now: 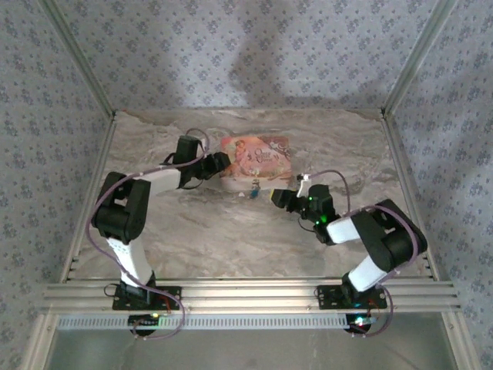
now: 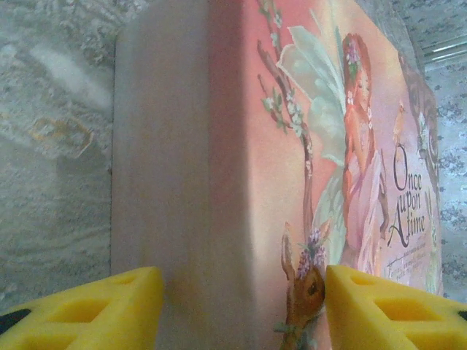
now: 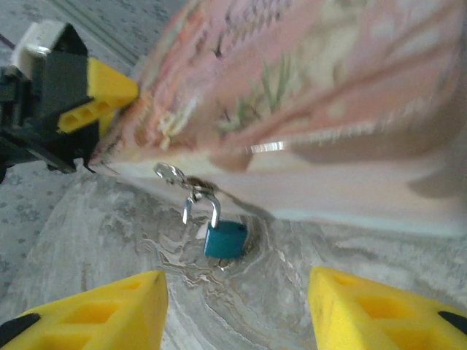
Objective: Unlock the padlock with the key
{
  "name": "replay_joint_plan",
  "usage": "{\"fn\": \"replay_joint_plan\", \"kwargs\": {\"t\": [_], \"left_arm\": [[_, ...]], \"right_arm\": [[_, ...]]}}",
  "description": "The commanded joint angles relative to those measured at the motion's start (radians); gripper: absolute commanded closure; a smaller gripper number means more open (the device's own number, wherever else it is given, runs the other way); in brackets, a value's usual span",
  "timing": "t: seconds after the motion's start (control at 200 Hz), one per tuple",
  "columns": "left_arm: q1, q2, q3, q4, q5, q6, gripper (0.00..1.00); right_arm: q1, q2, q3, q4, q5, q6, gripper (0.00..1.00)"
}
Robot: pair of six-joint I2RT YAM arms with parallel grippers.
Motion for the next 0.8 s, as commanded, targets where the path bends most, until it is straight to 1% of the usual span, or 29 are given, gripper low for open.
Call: {"fn": "replay_joint_plan", "kwargs": {"t": [0.0,0.11,0.245,0.415,0.48,0.57,0.794], "left_arm": [[-0.008,-0.029,-0.065,-0.046,-0.034,-0.013,0.42],[-0.014,-0.059,-0.098,-0.038,-0.046,-0.022,0.42],[-0.024,-0.095,-0.134,-0.039,-0.065,-0.027,0.42],[-0.031,-0.148,-0.187,-0.038,-0.09,-0.045,0.42],[-0.034,-0.163,-0.201,-0.038,-0.098,-0.051,0.42],[-0.038,-0.175,-0.213,-0.038,-0.104,-0.056,0.42],[-0.042,-0.174,-0.212,-0.04,-0.117,-0.058,0.42]], "right_arm": [[-0.034,-0.039,-0.012,-0.054,-0.157,-0.089,0.36],[-0.029,-0.019,0.005,-0.056,-0.236,-0.095,0.29],[-0.039,0.054,0.061,-0.021,-0.266,-0.093,0.28],[-0.072,0.181,0.206,0.0,-0.318,-0.113,0.27],[-0.084,0.215,0.234,0.024,-0.322,-0.107,0.27],[-0.093,0.222,0.219,0.07,-0.325,-0.097,0.26],[-0.087,0.198,0.119,0.121,-0.343,-0.12,0.26]]}}
